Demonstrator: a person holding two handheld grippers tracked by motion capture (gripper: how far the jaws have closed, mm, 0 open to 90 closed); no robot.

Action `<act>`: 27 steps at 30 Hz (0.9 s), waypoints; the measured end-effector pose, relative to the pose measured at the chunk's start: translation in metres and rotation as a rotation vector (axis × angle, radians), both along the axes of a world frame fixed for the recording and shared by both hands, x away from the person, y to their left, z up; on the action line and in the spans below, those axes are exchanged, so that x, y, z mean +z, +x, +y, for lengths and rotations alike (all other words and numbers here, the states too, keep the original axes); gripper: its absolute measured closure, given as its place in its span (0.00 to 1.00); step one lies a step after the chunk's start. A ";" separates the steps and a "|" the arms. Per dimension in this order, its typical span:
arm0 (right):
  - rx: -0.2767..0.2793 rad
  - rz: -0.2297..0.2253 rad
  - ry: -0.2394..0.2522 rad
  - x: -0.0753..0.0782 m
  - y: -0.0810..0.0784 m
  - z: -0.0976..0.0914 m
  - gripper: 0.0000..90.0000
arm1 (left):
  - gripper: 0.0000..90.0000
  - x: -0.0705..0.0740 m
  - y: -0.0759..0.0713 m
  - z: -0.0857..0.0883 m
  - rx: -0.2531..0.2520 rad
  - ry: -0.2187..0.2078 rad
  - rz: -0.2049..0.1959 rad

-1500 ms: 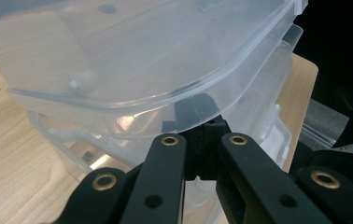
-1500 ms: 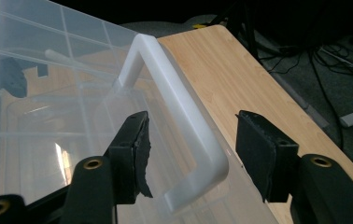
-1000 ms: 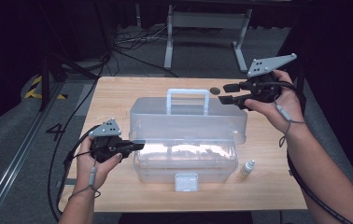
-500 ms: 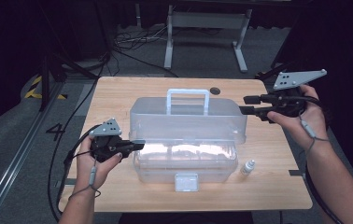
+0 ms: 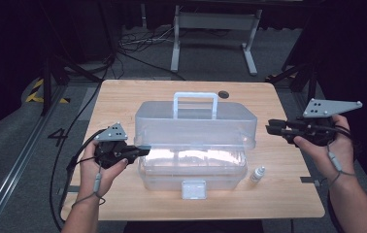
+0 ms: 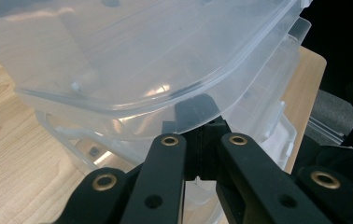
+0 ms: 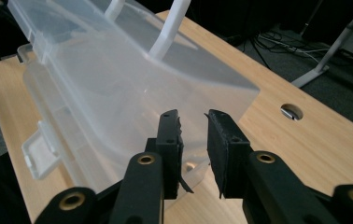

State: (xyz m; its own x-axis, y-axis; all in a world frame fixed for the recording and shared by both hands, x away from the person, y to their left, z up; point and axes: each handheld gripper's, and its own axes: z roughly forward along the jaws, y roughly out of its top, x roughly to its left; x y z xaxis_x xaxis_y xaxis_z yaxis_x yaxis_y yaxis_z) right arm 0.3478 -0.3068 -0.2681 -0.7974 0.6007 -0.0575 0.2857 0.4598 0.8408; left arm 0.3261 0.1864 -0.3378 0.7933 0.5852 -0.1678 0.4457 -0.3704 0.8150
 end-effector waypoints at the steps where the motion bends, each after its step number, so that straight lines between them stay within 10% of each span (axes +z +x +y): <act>1: -0.002 0.002 0.003 -0.003 -0.002 -0.001 0.85 | 1.00 0.000 0.000 0.000 0.000 0.000 0.000; 27: 0.034 0.033 0.123 -0.083 -0.018 0.023 0.98 | 1.00 0.000 0.000 0.000 0.005 -0.004 -0.008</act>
